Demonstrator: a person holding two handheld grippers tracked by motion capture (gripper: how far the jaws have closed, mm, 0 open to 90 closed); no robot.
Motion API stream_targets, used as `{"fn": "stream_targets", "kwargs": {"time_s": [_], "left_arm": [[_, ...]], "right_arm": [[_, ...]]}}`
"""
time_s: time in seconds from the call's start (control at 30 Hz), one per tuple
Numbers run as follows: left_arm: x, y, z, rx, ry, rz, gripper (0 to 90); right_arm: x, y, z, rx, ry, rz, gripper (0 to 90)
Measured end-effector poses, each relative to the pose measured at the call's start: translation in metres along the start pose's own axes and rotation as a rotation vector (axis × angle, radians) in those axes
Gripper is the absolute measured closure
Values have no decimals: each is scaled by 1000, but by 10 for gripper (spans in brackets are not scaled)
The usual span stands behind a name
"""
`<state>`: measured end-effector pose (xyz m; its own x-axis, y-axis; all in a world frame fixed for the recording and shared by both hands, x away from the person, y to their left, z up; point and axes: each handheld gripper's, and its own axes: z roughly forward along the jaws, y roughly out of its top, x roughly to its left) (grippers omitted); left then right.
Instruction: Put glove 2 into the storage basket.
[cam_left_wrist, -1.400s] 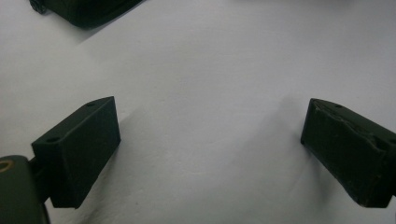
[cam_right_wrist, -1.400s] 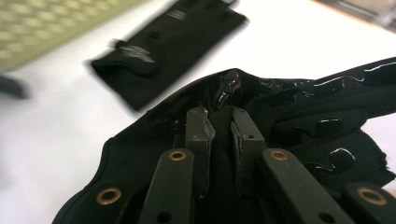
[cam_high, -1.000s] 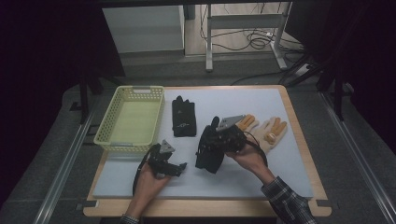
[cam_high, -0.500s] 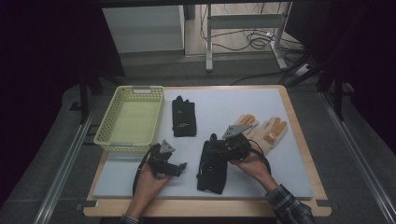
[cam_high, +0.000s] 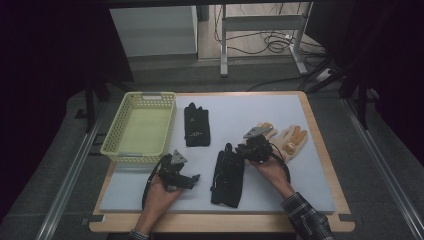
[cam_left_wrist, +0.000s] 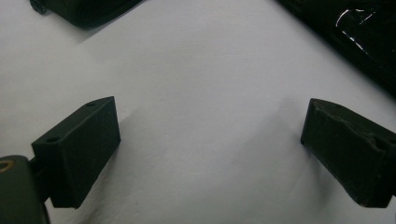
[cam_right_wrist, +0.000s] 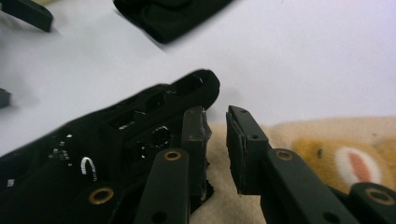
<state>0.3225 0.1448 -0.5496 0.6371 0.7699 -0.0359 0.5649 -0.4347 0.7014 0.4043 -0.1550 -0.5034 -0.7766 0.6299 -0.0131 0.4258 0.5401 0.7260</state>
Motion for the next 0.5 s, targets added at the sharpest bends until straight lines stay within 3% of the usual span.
{"fn": "stream_targets", "kwargs": {"time_s": [0.17, 0.3, 0.5], "left_arm": [[0, 0, 0, 0, 0, 0, 51], [0, 0, 0, -1, 0, 1, 52], [0, 0, 0, 0, 0, 0, 51]], "right_arm": [[7, 0, 15, 15, 50, 0, 767], [17, 5, 24, 23, 51, -28, 770], [13, 16, 24, -10, 58, -14, 737]]}}
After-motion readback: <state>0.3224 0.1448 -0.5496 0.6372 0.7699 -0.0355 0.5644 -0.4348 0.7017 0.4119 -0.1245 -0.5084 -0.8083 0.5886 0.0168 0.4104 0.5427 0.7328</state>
